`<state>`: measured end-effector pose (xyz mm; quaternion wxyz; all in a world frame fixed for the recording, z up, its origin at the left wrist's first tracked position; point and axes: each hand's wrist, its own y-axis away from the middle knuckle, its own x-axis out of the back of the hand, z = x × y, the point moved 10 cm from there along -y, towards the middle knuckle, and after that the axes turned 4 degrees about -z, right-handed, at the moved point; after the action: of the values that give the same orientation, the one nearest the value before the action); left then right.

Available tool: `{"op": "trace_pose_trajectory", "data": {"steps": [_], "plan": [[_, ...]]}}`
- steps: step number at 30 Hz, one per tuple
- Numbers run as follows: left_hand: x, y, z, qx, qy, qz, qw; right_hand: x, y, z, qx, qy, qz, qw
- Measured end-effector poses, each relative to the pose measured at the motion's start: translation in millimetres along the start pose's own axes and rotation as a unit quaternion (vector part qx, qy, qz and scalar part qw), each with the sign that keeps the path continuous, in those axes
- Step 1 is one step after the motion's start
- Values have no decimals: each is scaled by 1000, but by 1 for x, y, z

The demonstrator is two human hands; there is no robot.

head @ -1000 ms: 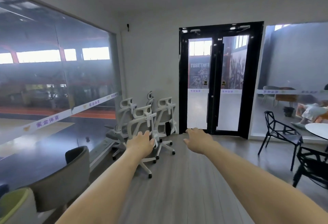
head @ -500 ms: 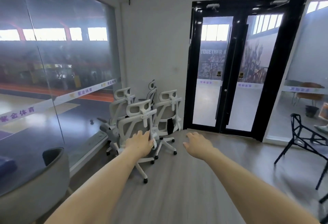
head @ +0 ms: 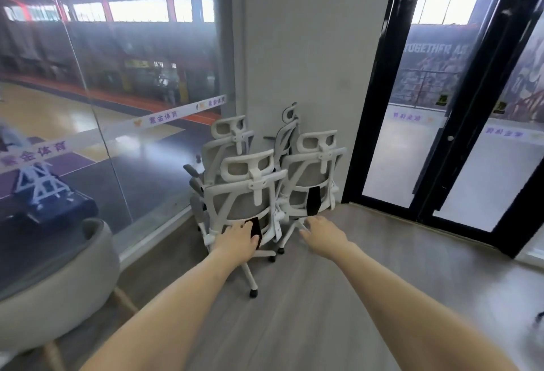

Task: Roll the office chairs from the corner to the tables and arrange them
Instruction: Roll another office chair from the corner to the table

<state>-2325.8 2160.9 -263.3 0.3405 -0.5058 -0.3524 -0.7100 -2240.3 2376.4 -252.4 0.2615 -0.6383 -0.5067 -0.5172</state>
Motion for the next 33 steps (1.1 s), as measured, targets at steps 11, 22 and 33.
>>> {"op": "trace_pose_trajectory", "data": {"steps": [11,22,33], "plan": [[-24,-187,-39,67,2,-15,998,-22,-210,6,44,10,-73,996],[-15,-418,-120,96,49,-4,994,-19,-457,-25,61,45,-112,991],[-63,-508,-182,151,1,-92,984,-65,-593,-38,100,121,-176,972]]}}
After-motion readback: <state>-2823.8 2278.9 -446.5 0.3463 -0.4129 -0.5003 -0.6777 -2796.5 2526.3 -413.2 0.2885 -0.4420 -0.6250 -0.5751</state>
